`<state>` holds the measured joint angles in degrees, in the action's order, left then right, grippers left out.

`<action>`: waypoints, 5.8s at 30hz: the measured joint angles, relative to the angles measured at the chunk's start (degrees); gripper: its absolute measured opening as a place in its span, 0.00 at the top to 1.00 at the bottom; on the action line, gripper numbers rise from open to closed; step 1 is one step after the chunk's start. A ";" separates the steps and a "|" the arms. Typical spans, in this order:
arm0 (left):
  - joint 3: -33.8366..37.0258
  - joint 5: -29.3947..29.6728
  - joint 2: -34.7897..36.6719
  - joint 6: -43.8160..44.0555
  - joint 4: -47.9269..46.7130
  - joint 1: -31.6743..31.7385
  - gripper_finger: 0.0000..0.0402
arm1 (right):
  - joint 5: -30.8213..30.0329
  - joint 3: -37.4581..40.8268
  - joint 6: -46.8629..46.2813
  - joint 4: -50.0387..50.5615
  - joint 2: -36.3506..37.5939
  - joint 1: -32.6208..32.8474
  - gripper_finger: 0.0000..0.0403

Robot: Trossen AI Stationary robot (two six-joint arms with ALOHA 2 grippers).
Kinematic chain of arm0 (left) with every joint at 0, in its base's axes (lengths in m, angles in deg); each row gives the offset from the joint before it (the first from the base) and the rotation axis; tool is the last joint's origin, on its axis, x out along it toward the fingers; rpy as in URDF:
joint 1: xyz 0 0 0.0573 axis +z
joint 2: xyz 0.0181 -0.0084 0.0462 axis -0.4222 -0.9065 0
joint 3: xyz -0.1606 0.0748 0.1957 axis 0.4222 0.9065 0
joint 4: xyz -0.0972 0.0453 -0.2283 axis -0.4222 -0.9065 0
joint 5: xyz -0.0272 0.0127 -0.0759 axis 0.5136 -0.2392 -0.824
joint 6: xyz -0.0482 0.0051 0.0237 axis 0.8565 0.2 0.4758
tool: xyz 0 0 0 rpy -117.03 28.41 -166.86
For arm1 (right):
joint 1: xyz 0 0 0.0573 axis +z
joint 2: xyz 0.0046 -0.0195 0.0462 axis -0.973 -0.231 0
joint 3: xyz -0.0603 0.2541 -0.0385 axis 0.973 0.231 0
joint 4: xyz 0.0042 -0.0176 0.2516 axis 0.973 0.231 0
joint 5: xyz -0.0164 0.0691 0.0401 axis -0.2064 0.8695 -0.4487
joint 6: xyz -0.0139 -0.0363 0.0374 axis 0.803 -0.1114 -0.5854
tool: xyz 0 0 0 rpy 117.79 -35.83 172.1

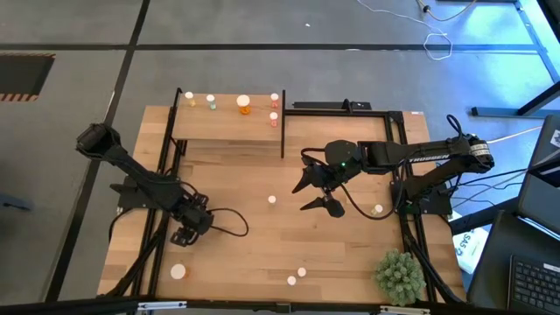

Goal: Pick and place medicine bottles onto shelf by color
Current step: Put the top big orange pill bottle on the shelf aligned with the orange pill bottle on the shelf

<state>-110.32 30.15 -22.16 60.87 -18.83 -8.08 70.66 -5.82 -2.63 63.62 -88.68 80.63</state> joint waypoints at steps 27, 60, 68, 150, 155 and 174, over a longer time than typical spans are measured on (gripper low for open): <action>-0.06 1.57 0.02 4.89 0.24 0.04 0.55 | 0.00 -0.02 0.05 -0.01 0.00 0.02 0.35; -22.70 8.74 0.02 5.01 -6.27 11.88 0.55 | -0.02 -0.02 0.04 -0.02 0.00 0.01 0.35; -31.48 11.61 0.02 3.75 -6.08 13.76 0.55 | 0.00 -0.02 0.13 -0.11 0.00 0.00 0.35; -0.04 50.96 4.30 -16.00 75.33 42.06 0.55 | -58.35 -0.02 -4.44 -11.91 -1.09 1.87 0.35; -0.02 49.35 3.52 -18.99 75.24 44.91 0.55 | -53.72 0.00 -4.37 -12.17 -2.80 -0.72 0.35; -0.11 45.21 -6.27 -17.42 81.61 49.72 0.55 | -52.92 0.00 -4.24 -12.24 -3.26 -2.38 0.35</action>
<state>-110.43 75.36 -28.43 43.45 62.78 41.64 17.74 -5.82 -6.87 51.38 -91.94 78.25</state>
